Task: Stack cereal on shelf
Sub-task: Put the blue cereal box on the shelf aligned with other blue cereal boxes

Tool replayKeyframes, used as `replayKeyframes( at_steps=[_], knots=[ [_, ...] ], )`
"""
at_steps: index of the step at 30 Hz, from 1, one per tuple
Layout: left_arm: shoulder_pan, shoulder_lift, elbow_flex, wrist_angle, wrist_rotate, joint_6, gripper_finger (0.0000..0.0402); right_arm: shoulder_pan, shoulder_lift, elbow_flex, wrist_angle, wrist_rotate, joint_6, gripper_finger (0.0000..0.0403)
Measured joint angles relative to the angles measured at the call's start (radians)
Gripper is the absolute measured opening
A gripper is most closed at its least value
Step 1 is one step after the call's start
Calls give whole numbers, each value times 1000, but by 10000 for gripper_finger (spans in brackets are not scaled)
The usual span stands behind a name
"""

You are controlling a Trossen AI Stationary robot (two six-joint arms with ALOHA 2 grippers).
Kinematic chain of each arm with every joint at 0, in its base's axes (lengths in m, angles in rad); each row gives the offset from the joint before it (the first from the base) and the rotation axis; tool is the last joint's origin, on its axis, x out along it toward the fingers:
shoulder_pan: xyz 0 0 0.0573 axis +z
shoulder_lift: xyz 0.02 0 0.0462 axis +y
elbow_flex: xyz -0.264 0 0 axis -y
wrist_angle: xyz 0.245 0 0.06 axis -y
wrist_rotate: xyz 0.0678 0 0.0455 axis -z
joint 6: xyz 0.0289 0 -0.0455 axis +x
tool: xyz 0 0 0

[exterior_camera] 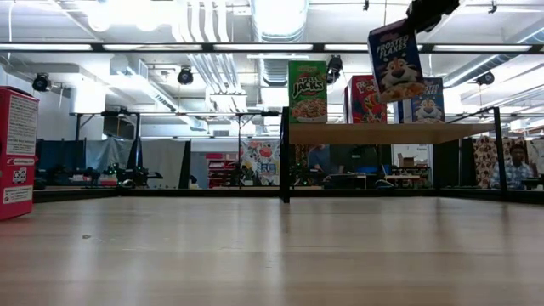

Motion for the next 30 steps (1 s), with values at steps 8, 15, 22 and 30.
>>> replayKeyframes(
  at_steps=[8, 15, 22, 30],
  knots=[
    [0, 0, 0, 0, 1, -8, 0, -141, -6, -16, -11, -34, -88, 152],
    [0, 0, 0, -3, 1, -12, 0, -222, -6, -48, -26, -34, -102, 159],
    [0, 0, 0, -5, 1, -12, 0, -255, -6, -51, -23, -27, -90, 181],
    [0, 0, 0, -5, 1, -15, 0, -263, -6, -51, -23, -5, -95, 206]
  ],
)
